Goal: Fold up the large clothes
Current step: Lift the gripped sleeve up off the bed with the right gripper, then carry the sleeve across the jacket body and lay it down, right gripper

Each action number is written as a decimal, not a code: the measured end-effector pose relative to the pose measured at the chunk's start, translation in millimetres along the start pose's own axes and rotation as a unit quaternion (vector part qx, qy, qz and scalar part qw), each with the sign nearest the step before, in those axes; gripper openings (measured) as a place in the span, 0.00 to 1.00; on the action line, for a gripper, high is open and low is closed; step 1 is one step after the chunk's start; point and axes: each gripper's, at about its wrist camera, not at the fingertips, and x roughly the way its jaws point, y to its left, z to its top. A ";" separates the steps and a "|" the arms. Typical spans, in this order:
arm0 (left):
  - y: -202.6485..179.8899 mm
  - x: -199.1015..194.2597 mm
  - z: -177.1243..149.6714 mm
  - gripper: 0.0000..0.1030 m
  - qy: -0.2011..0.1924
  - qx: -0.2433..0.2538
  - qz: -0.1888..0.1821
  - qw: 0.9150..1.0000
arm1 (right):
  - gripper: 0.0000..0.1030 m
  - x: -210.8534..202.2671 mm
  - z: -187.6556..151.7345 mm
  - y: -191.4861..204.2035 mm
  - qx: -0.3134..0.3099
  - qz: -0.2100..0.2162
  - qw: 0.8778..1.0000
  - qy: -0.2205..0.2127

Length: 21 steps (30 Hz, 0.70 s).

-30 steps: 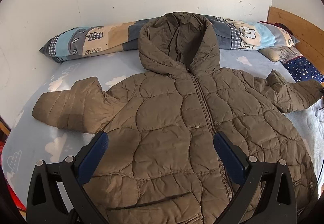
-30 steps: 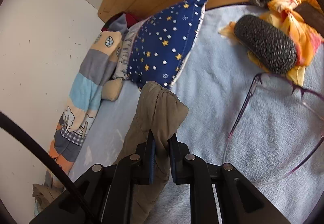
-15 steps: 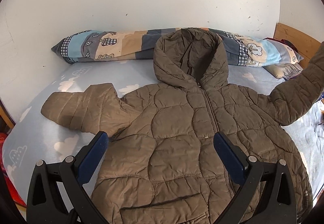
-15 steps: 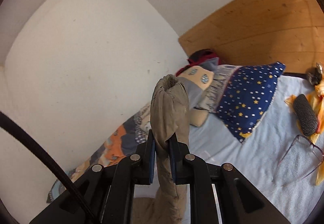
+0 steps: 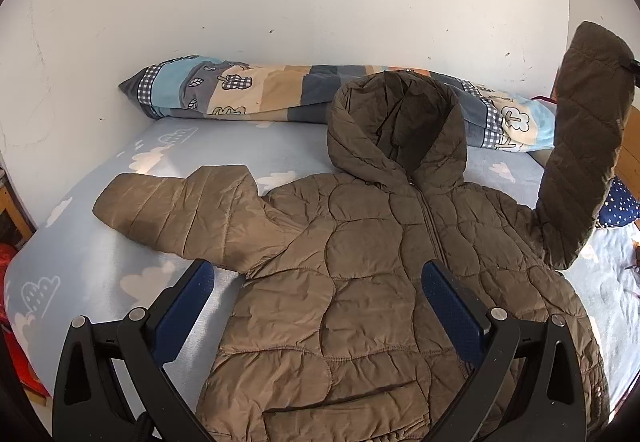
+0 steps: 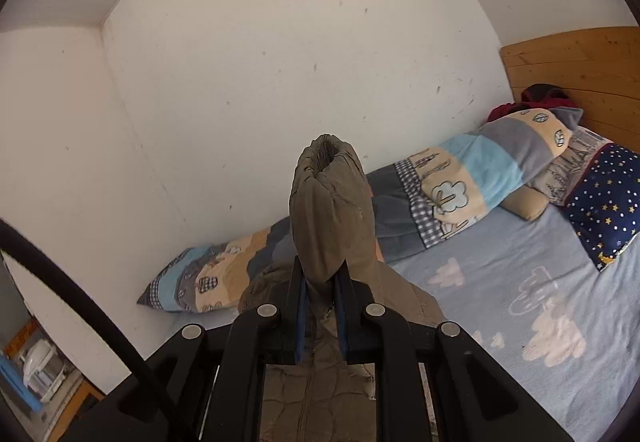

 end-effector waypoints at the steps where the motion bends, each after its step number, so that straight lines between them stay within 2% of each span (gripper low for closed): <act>1: 1.2 -0.2 0.3 1.00 0.000 -0.001 0.000 1.000 | 0.13 8.5 -6.6 10.7 -0.012 0.002 1.000 0.010; 9: 10.7 0.1 2.2 1.00 0.001 -0.015 0.004 1.000 | 0.13 75.6 -71.9 68.9 -0.050 0.040 0.993 0.099; 12: 14.9 1.5 1.1 1.00 0.005 -0.018 0.006 1.000 | 0.13 104.7 -101.0 81.6 -0.067 0.040 0.988 0.135; 21: 30.5 3.2 -0.6 1.00 0.010 -0.037 0.018 0.999 | 0.13 178.1 -204.3 106.5 -0.110 0.028 0.959 0.260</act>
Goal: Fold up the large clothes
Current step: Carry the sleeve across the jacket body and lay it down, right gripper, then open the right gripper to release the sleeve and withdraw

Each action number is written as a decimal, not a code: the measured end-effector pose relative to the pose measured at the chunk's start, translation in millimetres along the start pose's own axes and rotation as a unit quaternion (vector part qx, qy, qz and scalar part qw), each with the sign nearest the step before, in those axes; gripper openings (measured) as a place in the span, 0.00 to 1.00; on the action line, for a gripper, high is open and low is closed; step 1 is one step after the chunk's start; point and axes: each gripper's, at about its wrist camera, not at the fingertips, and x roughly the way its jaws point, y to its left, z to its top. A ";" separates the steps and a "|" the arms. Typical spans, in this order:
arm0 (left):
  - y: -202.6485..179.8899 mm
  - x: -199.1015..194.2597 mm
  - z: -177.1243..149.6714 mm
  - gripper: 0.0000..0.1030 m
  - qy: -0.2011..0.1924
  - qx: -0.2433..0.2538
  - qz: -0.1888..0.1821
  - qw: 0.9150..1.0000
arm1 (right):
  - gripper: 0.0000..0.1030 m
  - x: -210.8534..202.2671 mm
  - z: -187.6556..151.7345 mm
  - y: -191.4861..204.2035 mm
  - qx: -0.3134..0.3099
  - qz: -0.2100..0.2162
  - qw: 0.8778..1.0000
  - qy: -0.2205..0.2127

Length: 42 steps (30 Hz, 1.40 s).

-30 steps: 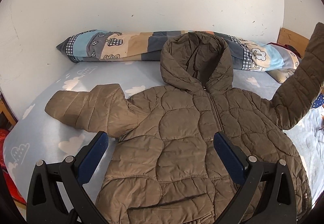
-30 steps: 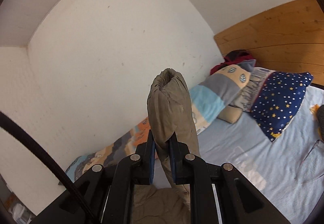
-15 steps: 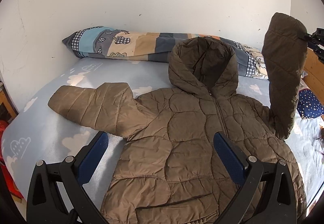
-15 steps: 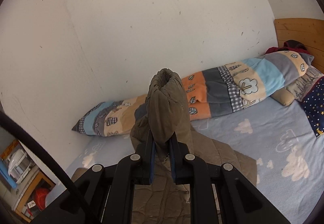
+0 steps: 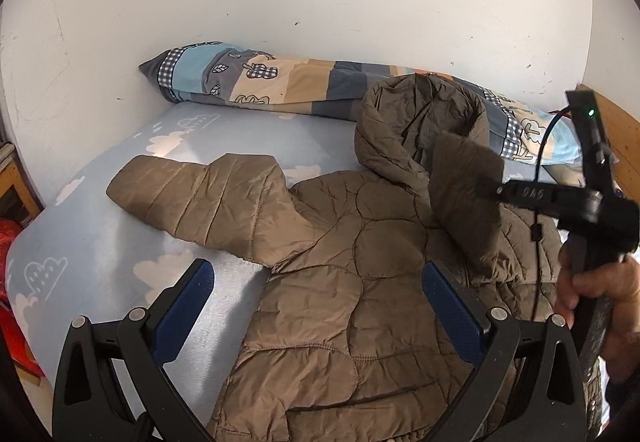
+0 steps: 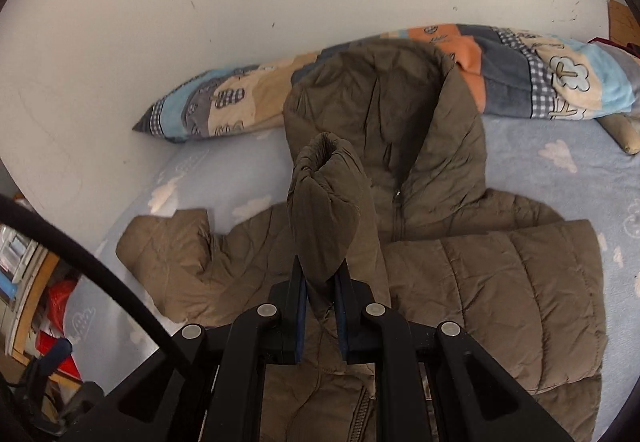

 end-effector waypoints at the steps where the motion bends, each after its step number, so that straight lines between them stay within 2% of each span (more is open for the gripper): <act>1: 1.7 0.8 0.1 1.00 0.000 -0.001 0.002 1.000 | 0.13 10.1 -5.4 4.4 -0.010 -0.002 1.000 0.012; 5: 5.1 3.9 0.2 1.00 0.004 -0.006 0.008 1.000 | 0.13 39.0 -24.9 17.7 -0.043 -0.008 0.998 0.047; 9: 6.8 4.4 0.9 1.00 0.003 -0.015 0.010 1.000 | 0.13 56.8 -39.1 28.8 -0.069 -0.012 0.996 0.063; 18: 8.3 7.2 1.1 1.00 0.004 -0.018 0.021 1.000 | 0.15 96.2 -59.2 35.3 -0.055 -0.003 0.992 0.115; 20: 9.1 9.1 1.8 1.00 0.005 -0.021 0.021 1.000 | 0.23 97.6 -61.1 35.9 -0.054 0.007 0.991 0.123; 22: 7.9 10.5 2.3 1.00 0.007 -0.024 0.023 0.999 | 0.46 96.5 -58.9 34.7 -0.037 0.044 0.989 0.133; 23: 6.9 10.8 2.7 1.00 0.007 -0.025 0.020 0.999 | 0.49 92.8 -57.6 33.0 -0.027 0.062 0.988 0.137; 26: 2.6 8.8 2.8 1.00 0.004 -0.024 0.017 1.000 | 0.52 74.9 -50.6 29.9 -0.021 0.094 0.987 0.130; 29: -2.7 7.4 2.4 1.00 0.002 -0.018 0.015 1.000 | 0.52 42.8 -31.8 10.7 -0.002 0.094 0.993 0.074; 31: -6.4 7.4 1.3 1.00 0.002 -0.012 0.014 1.000 | 0.52 20.3 -16.5 -19.2 0.033 0.047 0.998 0.028; 33: -10.6 8.9 0.5 1.00 0.002 -0.005 0.015 1.000 | 0.52 -0.6 -4.4 -54.9 0.069 -0.043 0.997 -0.007; 35: -15.8 11.6 0.0 1.00 0.002 0.002 0.014 1.000 | 0.52 -14.7 0.4 -87.7 0.089 -0.155 0.984 -0.020; 37: -25.0 17.9 4.1 1.00 0.002 0.006 0.002 1.000 | 0.52 -18.9 -2.6 -117.2 0.104 -0.227 0.968 -0.010; 39: -41.3 27.2 13.3 1.00 -0.003 0.023 -0.010 1.000 | 0.52 -15.1 -11.0 -144.1 0.128 -0.250 0.960 0.016; 42: -71.3 48.0 26.4 1.00 -0.004 0.051 -0.030 0.998 | 0.52 -8.3 -27.0 -168.1 0.173 -0.242 0.954 0.042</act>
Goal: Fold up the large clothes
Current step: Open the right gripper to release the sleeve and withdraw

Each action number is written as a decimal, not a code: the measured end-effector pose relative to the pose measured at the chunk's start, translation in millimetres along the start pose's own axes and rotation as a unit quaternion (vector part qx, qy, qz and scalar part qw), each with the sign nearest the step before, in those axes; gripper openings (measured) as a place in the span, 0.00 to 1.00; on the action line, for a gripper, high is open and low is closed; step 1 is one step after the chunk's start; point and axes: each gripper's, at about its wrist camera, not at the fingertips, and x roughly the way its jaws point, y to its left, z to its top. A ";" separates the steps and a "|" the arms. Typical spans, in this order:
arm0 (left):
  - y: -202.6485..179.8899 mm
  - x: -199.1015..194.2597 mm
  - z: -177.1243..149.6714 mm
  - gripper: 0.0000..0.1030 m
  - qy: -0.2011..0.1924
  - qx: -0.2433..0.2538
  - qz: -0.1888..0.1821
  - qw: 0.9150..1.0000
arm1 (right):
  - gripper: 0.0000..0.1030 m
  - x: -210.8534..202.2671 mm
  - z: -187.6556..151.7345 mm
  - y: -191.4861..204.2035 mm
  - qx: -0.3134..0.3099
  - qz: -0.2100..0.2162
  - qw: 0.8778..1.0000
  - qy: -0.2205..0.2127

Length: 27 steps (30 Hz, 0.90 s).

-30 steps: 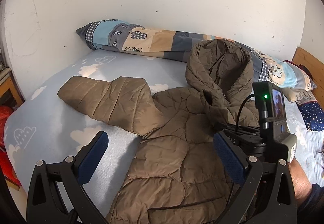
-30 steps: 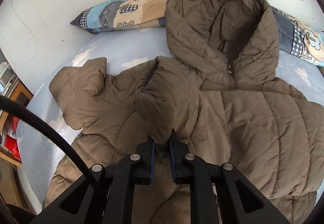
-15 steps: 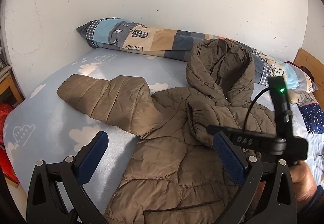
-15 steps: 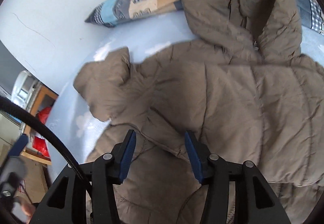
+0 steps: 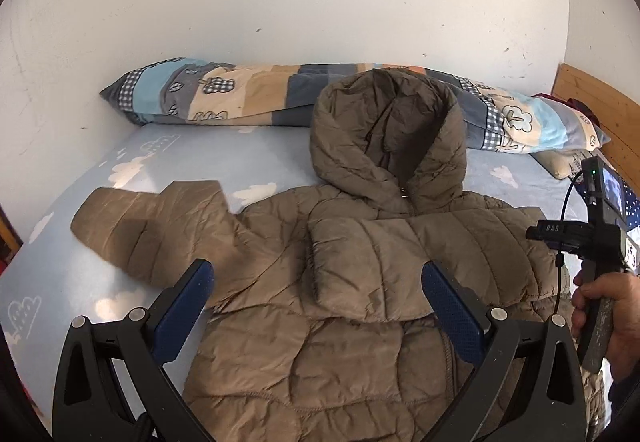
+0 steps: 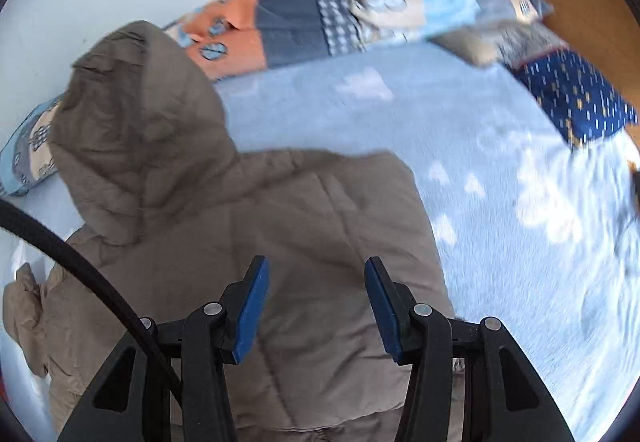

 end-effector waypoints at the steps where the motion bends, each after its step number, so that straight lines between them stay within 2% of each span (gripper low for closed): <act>1: -8.0 10.0 4.3 1.00 0.007 0.004 -0.017 1.000 | 0.52 2.8 -2.6 -3.5 0.004 0.004 1.000 0.006; 4: -31.1 47.0 10.1 1.00 0.038 0.027 -0.042 0.998 | 0.52 7.3 -8.4 -4.4 -0.021 0.002 1.000 0.019; 8: -44.0 94.8 7.4 1.00 0.073 0.041 -0.023 0.996 | 0.52 19.7 -17.4 -2.6 -0.052 0.001 0.998 0.043; 15: -18.0 153.0 -10.5 1.00 0.154 -0.005 0.012 0.988 | 0.53 40.9 -16.4 -3.1 -0.065 0.008 0.996 0.068; 19: -9.9 167.2 -16.7 1.00 0.180 -0.022 0.009 0.983 | 0.53 48.0 -15.6 -5.2 -0.065 0.014 0.995 0.079; 24: -12.9 172.2 -23.7 1.00 0.185 -0.002 0.019 0.983 | 0.54 55.4 -14.7 -9.6 -0.060 0.032 0.994 0.091; 27: -10.5 170.0 -23.3 1.00 0.192 -0.012 0.017 0.981 | 0.54 55.4 -13.1 -15.1 -0.051 0.045 0.993 0.095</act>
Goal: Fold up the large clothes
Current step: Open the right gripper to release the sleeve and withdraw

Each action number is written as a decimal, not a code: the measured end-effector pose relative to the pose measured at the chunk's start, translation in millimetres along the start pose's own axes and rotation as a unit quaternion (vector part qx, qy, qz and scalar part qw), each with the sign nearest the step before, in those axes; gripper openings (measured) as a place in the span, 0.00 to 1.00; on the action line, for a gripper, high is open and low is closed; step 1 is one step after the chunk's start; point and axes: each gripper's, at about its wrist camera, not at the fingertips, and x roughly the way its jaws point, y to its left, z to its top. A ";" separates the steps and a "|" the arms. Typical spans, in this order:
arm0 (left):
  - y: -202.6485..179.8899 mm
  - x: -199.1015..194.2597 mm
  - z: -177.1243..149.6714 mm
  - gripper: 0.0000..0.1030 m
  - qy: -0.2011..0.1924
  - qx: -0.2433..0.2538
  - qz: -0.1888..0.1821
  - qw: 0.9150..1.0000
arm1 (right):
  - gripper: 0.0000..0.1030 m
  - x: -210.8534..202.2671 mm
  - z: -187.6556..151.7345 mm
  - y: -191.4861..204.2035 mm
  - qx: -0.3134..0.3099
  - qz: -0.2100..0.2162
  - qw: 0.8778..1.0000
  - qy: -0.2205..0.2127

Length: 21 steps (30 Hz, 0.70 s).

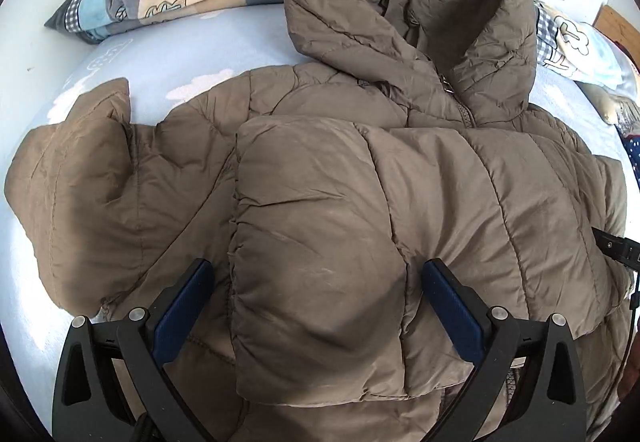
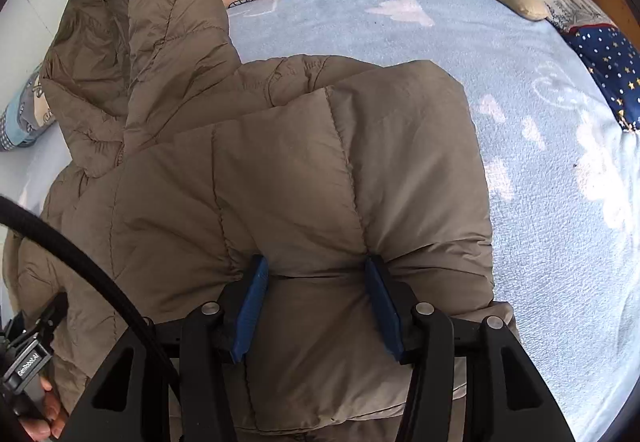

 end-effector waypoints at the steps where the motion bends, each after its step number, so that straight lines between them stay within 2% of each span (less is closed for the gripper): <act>1: 1.0 -3.5 1.2 1.00 0.000 -0.004 0.001 1.000 | 0.54 -2.2 0.8 1.4 0.003 0.002 1.000 -0.001; 5: -3.5 -34.9 6.1 1.00 -0.034 -0.009 -0.010 0.999 | 0.54 -25.9 5.0 5.5 0.018 0.016 1.000 -0.007; 8: -3.1 -60.3 8.7 1.00 -0.067 -0.013 -0.025 0.997 | 0.54 -55.1 8.5 12.7 0.018 0.033 0.999 -0.038; 11: -3.4 -71.8 9.7 1.00 -0.083 -0.004 -0.021 0.996 | 0.54 -75.8 7.5 27.7 -0.001 0.041 0.997 -0.058; 15: 0.0 -65.4 7.3 1.00 -0.071 0.004 -0.010 0.997 | 0.54 -76.1 6.0 42.3 -0.014 0.047 0.997 -0.051; 21: 4.5 -41.4 4.0 1.00 -0.041 0.005 0.011 0.999 | 0.50 -61.1 8.3 43.7 0.000 0.040 0.999 -0.024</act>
